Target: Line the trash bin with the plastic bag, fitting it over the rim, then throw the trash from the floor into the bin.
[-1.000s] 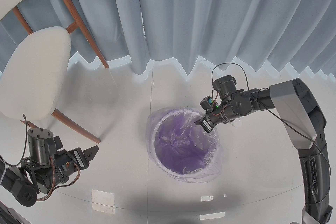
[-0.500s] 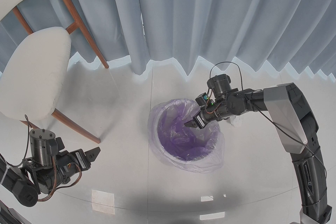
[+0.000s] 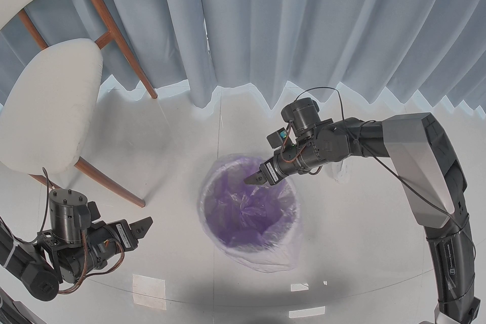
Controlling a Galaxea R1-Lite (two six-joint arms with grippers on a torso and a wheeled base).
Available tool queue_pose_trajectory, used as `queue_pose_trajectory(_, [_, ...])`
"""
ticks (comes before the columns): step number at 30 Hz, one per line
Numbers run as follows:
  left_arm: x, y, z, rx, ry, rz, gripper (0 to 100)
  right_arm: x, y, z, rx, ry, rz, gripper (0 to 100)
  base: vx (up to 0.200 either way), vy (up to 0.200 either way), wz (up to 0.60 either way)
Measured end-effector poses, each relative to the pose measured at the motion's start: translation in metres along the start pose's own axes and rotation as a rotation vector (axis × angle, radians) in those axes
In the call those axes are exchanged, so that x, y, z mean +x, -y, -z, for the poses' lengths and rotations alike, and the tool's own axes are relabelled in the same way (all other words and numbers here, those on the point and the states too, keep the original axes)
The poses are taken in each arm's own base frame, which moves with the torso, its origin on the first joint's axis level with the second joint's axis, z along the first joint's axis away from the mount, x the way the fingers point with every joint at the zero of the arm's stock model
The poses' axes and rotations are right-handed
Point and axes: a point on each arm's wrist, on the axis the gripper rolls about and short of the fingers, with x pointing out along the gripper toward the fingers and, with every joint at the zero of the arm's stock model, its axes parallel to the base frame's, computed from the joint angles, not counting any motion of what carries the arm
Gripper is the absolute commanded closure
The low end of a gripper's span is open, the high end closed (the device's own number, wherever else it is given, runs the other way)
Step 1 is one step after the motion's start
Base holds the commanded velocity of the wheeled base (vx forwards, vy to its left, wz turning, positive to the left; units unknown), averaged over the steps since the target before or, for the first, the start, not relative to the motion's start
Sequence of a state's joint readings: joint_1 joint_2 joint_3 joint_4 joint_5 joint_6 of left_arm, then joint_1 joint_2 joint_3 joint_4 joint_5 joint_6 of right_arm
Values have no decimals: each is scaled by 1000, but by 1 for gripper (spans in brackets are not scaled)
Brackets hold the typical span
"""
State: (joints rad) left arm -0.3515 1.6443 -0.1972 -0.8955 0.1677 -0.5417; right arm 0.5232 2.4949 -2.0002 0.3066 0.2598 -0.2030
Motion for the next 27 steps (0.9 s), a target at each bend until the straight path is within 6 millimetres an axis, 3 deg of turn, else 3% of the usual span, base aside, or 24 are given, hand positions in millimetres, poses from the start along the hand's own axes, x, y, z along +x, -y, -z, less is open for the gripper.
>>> queue_pose_trajectory(12, [16, 3, 17, -80, -140, 39, 0, -21, 23, -5, 139, 39, 45, 0, 0, 0, 0])
queue_pose_trajectory(21, [54, 14, 33, -35, -201, 45, 0, -44, 55, -4, 444, 82, 141, 0, 0, 0, 0])
queue_pose_trajectory(27, [83, 20, 43, 111, -172, 88, 0, -65, 81, -4, 640, 153, 227, 0, 0, 0, 0])
